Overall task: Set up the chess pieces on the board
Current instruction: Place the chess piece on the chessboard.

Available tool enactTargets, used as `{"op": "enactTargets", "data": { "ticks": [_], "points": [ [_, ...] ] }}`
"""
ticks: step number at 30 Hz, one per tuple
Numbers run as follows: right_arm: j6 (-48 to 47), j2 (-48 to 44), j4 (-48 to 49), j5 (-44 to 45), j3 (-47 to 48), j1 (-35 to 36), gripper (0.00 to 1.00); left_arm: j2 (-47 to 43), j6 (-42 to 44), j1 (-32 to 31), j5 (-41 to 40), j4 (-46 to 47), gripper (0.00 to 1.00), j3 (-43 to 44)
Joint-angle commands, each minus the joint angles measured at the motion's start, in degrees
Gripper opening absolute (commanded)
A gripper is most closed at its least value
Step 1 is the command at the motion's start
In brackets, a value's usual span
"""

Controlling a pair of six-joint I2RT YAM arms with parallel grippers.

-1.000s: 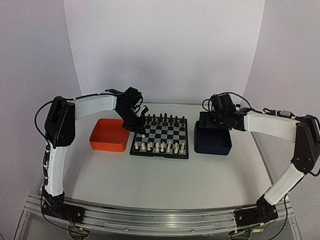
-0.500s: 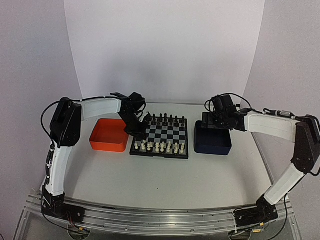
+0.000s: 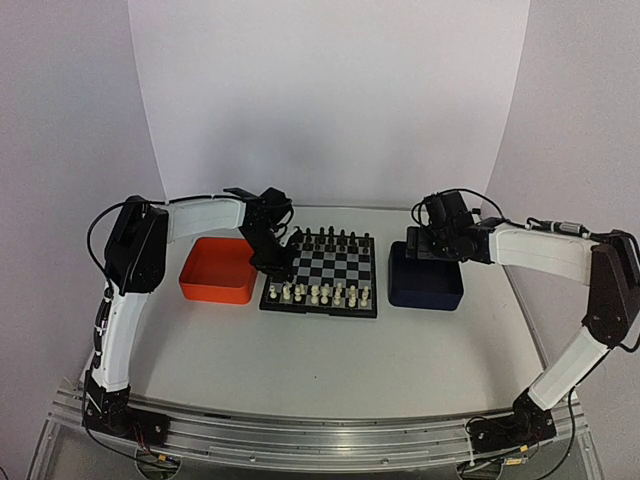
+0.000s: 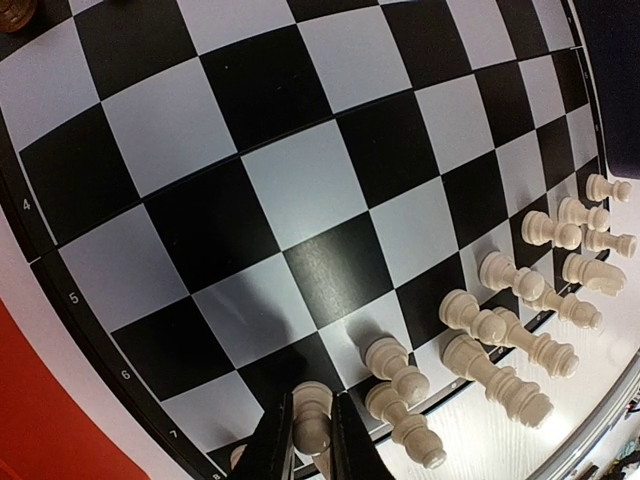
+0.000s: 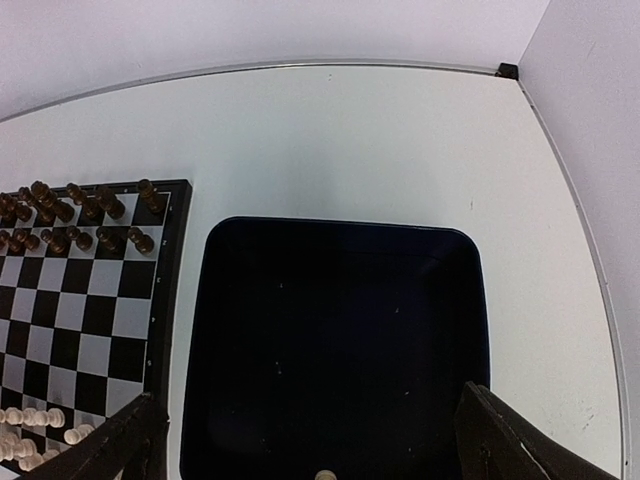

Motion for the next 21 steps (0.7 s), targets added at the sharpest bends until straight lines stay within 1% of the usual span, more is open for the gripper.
{"op": "enactTargets", "data": {
  "ticks": [1, 5, 12, 21],
  "points": [
    [0.7, -3.0, 0.0, 2.0, -0.8, -0.3, 0.98, 0.0, 0.4, -0.2, -1.4, -0.6, 0.16, 2.1],
    [0.7, -3.5, 0.0, 2.1, -1.1, -0.4, 0.98, -0.3, 0.2, -0.3, -1.3, -0.5, 0.2, 2.1],
    [1.0, -4.2, 0.0, 2.0, -1.5, -0.4, 0.98, -1.2, 0.4, -0.3, -0.5, -0.4, 0.31, 2.1],
    [1.6, -5.4, 0.0, 2.3, -2.5, -0.4, 0.98, -2.2, 0.4, -0.3, -0.8, -0.2, 0.31, 1.8]
  ]
}}
